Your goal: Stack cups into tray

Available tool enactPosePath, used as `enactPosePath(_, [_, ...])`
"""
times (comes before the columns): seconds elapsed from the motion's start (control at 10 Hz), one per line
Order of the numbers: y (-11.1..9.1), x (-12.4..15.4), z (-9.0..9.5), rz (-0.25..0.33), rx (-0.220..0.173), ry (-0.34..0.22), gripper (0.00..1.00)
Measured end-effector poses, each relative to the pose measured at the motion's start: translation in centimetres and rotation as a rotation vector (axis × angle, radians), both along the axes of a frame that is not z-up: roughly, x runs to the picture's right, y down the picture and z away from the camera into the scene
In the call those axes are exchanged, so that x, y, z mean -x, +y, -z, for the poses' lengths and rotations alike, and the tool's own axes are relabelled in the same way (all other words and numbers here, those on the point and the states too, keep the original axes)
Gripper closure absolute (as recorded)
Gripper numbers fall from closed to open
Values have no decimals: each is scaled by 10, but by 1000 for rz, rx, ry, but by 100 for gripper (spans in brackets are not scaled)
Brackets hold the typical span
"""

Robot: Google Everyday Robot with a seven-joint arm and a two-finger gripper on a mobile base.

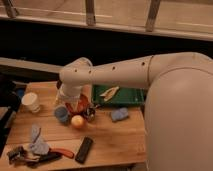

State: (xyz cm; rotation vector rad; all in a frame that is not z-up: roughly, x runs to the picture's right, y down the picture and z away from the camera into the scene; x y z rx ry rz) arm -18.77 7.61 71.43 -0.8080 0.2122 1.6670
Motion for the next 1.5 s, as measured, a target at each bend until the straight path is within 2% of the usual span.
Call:
enactPosePath(0.3, [6,7,-5,10,14,-6,35])
enactPosePath(0.5, [19,28,-19,25,34,-21,35])
enactPosePath(0.6, [36,48,-41,31,66,-29,35])
enactPosePath(0.7, [41,52,-49,27,75,-27,35])
enactPosePath(1.3, [37,26,-86,-49,100,44,35])
enactPosePath(1.5, [43,24,-94,-69,116,53,35])
